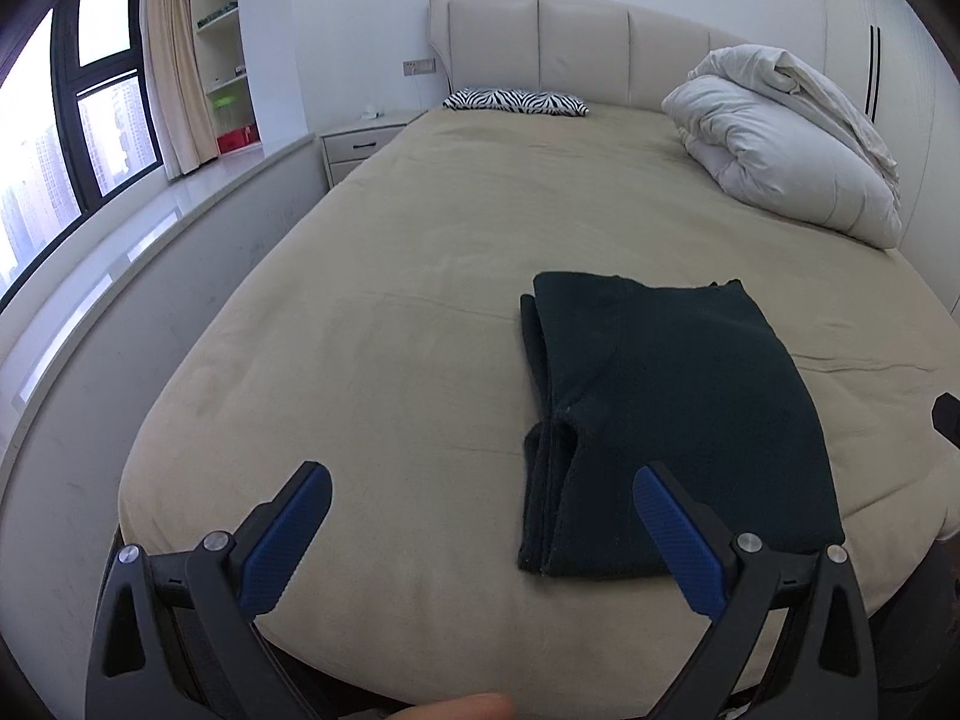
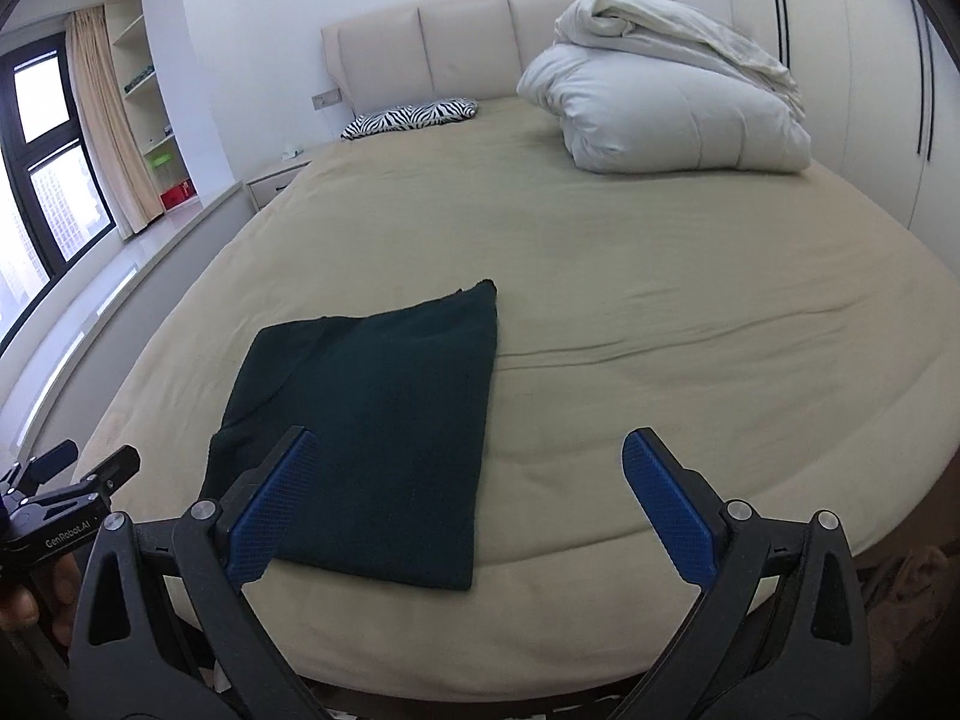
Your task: Fold small clothes
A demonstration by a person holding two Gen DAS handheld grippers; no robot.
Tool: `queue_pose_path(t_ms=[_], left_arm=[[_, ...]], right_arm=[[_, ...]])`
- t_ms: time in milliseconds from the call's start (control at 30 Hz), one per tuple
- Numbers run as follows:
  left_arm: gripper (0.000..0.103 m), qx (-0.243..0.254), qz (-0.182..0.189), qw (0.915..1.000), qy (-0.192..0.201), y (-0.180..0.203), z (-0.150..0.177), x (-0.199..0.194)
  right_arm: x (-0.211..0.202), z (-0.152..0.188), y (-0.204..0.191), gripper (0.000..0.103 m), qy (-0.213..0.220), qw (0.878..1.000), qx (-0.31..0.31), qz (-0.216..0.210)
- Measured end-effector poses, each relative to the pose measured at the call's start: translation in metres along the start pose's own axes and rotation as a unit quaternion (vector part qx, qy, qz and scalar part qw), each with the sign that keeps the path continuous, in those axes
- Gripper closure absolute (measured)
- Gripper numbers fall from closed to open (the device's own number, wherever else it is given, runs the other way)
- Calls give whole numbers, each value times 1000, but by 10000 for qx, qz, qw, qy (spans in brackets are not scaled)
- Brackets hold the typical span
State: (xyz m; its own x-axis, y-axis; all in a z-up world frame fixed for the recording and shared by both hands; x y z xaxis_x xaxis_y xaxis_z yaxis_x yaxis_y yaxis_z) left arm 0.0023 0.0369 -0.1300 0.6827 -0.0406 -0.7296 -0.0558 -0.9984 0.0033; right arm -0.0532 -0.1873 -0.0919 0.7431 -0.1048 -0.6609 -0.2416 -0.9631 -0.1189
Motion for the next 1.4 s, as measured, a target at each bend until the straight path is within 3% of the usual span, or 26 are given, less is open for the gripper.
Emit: queue_pose_path(t_ms=[433, 1400], left_arm=[[0, 68, -104, 9999, -108, -3, 12, 5], [0, -1, 8, 9998, -201, -2, 12, 6]], right_arm=[[30, 28, -7, 0, -259, 9973, -525, 451], [39, 32, -10, 0, -409, 9969, -546, 401]])
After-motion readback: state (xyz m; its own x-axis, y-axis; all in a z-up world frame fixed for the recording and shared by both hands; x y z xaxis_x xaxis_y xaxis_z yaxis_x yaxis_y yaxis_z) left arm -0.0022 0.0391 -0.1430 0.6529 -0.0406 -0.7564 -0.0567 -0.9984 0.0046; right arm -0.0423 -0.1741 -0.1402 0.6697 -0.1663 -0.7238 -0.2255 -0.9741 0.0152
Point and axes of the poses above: each gripper's, at about its wrist camera, not at the fingertips, and x roughly the way its jaws point, y to its right, z to its underside, the point moved 9 cm from there along x, roughly the way its jaws point, and after that the axes turned 1 degree about -y, right-handed, at the moved point
